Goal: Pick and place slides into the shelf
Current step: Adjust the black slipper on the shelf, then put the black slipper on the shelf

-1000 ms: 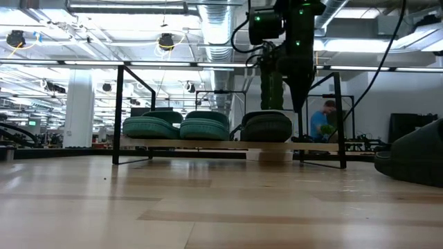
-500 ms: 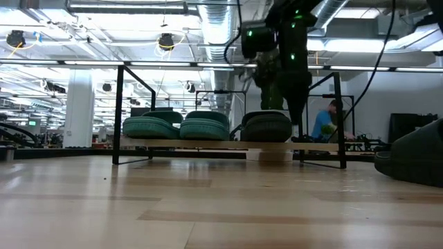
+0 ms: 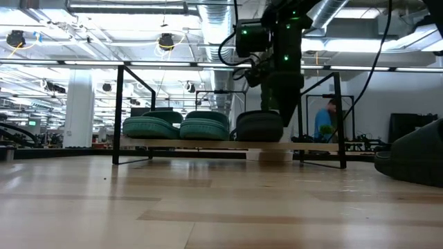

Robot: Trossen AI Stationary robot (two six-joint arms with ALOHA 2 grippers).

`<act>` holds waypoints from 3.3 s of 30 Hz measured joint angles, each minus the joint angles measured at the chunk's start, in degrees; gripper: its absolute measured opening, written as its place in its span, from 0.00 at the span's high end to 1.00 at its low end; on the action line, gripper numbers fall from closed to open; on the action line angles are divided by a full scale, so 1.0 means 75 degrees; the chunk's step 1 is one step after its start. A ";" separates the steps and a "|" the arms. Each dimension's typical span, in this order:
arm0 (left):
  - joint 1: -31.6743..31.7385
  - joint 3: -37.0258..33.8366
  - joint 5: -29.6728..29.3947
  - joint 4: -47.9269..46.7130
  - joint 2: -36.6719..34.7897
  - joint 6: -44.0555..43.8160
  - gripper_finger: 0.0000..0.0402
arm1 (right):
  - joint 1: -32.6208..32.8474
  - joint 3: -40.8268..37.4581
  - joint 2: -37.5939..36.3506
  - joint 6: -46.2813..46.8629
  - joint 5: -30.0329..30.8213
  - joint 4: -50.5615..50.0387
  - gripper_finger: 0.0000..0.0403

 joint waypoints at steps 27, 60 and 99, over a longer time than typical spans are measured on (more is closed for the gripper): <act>0.0000 0.0000 0.0006 0.0000 0.0000 -0.0067 0.69 | 0.0000 -0.0001 0.0000 0.0016 0.0010 0.0682 1.00; 0.0000 0.0000 -0.0071 -0.0017 -0.0018 -0.0067 0.69 | 0.3662 0.2616 -0.3103 0.7257 0.5107 -0.3612 1.00; 0.0000 0.0000 0.0152 0.0536 0.0000 -0.0237 0.69 | 0.7937 0.1096 0.0511 0.8803 -0.1227 -0.0043 0.84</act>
